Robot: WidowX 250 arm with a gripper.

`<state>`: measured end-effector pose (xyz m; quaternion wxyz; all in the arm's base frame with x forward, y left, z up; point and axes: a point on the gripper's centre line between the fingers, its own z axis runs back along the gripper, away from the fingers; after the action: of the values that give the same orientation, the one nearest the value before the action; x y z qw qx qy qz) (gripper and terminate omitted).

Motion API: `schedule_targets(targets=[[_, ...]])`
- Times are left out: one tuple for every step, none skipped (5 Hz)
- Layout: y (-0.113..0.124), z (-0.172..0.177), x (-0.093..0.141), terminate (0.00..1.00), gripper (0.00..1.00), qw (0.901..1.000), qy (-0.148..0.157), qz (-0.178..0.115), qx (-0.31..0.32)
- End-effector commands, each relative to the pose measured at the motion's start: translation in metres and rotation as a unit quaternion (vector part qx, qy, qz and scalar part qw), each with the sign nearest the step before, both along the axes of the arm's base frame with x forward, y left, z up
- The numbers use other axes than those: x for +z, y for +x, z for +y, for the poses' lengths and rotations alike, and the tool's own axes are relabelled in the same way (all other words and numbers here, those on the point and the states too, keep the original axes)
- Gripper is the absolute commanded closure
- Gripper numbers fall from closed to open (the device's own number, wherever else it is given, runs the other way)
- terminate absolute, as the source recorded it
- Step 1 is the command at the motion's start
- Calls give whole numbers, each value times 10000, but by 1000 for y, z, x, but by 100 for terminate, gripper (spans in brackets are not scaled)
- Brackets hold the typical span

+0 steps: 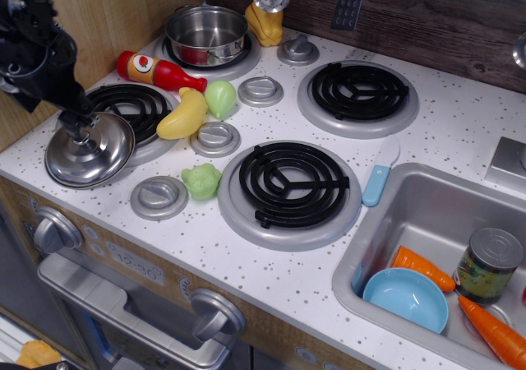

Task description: Put lid on pot or pan

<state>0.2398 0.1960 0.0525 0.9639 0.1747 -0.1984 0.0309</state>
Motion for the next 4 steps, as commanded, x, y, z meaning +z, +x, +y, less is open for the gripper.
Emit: schedule_targets(targets=[[4, 5, -5, 0, 0, 9997, -86, -64, -198], [4, 3, -12, 0, 0, 9995, -139, -136, -261], [7, 2, -17, 0, 0, 9990, -283, -103, -337], [9, 4, -18, 0, 100, 9982, -446, -3, -411]])
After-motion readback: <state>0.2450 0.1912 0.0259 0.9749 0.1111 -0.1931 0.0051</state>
